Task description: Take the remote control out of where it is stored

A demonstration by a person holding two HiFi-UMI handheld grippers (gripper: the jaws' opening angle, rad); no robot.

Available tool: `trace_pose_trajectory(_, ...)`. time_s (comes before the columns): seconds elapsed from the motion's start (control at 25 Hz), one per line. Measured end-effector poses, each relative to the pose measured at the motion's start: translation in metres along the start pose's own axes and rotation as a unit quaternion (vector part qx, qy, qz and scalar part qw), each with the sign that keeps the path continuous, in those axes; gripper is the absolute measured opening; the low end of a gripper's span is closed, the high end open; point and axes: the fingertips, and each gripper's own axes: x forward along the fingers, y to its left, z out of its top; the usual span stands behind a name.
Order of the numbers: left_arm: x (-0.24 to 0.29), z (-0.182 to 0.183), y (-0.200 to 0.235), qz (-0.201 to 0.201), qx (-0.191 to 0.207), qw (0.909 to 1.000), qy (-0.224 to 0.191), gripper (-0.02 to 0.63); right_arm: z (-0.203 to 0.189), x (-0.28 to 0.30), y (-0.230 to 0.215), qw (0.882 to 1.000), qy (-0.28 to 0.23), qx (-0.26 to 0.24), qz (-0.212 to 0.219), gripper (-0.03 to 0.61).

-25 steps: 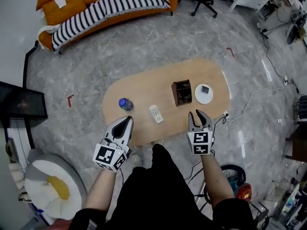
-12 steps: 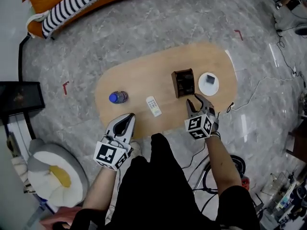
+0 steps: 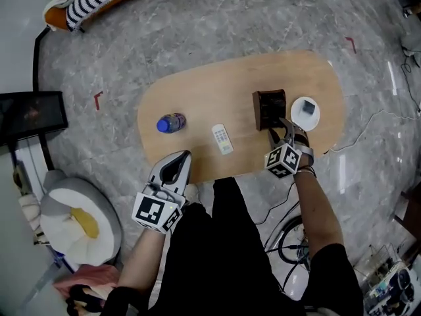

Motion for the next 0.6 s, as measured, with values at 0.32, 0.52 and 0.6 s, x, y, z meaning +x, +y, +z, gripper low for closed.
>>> trace_pose_trajectory(0.32, -0.003, -0.012, 0.015, 0.022, -0.024, 0.9995, 0.004, 0.008, -0.015, 0.038, 0.004, 0.995, 0.041, -0.089, 0.016, 0.187)
trace_pose_trajectory(0.52, -0.010, -0.019, 0.021, 0.030, -0.048, 0.9984, 0.000, 0.008, -0.012, 0.047, 0.001, 0.992, 0.053, -0.111, 0.019, 0.186)
trace_pose_trajectory(0.6, -0.013, -0.022, 0.023, 0.031, -0.051, 0.9982, 0.001, 0.008, -0.010, 0.048, 0.001, 0.990, 0.063, -0.124, 0.017, 0.184)
